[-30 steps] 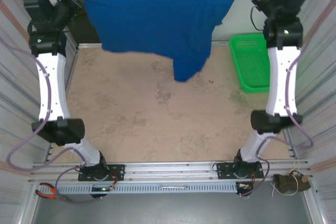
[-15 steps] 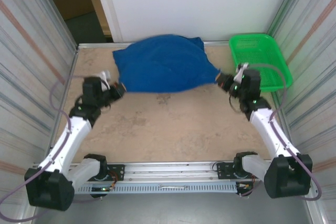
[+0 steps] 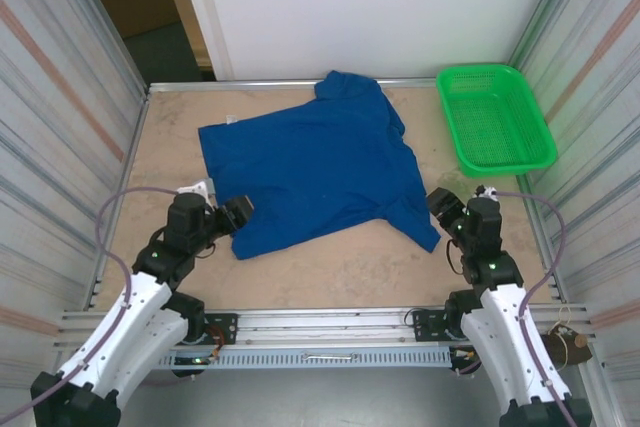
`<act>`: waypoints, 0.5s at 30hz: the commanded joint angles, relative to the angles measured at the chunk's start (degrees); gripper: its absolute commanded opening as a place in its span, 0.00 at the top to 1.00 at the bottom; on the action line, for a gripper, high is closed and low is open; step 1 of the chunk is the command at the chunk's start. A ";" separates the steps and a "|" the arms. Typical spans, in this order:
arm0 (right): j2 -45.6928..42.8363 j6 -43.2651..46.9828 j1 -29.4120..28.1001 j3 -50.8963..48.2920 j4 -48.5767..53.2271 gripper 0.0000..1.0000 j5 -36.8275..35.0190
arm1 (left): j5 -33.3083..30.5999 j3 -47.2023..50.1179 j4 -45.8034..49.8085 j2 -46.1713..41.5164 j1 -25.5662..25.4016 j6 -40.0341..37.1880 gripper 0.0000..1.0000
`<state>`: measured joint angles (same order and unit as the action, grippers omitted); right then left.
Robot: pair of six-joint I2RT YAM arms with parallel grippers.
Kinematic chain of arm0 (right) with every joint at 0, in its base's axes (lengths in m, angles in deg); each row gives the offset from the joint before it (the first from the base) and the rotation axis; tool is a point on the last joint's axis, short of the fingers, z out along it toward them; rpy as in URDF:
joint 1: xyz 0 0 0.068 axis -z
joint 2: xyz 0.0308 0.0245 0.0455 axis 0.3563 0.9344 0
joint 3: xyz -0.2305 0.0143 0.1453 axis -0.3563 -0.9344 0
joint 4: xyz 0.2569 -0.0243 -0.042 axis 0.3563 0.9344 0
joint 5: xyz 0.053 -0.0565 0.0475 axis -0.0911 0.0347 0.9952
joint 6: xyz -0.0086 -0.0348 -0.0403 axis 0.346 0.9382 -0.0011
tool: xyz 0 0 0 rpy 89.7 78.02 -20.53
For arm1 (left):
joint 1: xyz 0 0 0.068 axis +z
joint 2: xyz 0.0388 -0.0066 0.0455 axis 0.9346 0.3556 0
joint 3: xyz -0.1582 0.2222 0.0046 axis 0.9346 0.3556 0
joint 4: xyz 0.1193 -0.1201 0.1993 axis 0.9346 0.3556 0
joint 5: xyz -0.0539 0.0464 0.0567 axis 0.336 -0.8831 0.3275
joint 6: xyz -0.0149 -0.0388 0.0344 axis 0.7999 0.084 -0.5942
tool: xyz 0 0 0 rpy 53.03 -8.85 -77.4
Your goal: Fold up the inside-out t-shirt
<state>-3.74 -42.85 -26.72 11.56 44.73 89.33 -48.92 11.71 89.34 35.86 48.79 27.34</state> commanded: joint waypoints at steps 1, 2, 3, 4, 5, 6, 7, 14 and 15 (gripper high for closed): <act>3.63 -1.66 -0.01 3.99 1.26 0.34 -0.40 | -5.10 -4.17 1.00 0.69 -0.30 -1.83 0.18; 6.75 -1.66 -0.58 5.16 -0.29 0.36 1.44 | -5.92 -4.78 -1.00 2.34 -0.14 -2.72 0.16; 10.28 -1.50 -1.67 6.29 -2.05 0.37 2.80 | -5.51 -5.85 -3.45 5.69 0.61 -3.71 0.14; 13.58 -1.25 -2.98 7.35 -3.59 0.37 3.54 | -4.04 -7.34 -5.69 9.36 1.58 -4.76 0.14; 17.69 -0.73 -4.93 9.01 -5.05 0.38 3.97 | -2.05 -9.78 -7.93 14.70 2.88 -6.12 0.14; 21.99 -0.25 -6.96 10.92 -6.17 0.39 4.20 | -0.62 -13.11 -9.22 20.35 4.01 -7.44 0.14; 25.57 0.11 -8.73 12.57 -7.18 0.39 4.35 | 0.61 -16.57 -9.61 26.42 4.88 -8.48 0.13; 48.81 -4.96 -19.50 20.71 -13.06 0.46 0.66 | 3.34 -49.97 -2.13 65.98 9.67 -19.60 0.12; 50.48 -6.47 -20.51 20.83 -13.60 0.46 -0.89 | 3.31 -54.72 0.88 70.41 10.60 -20.03 0.12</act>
<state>43.34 -45.08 -45.08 31.17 33.37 91.76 -47.09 -34.06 83.33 97.93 57.09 13.46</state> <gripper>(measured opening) 0.541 0.883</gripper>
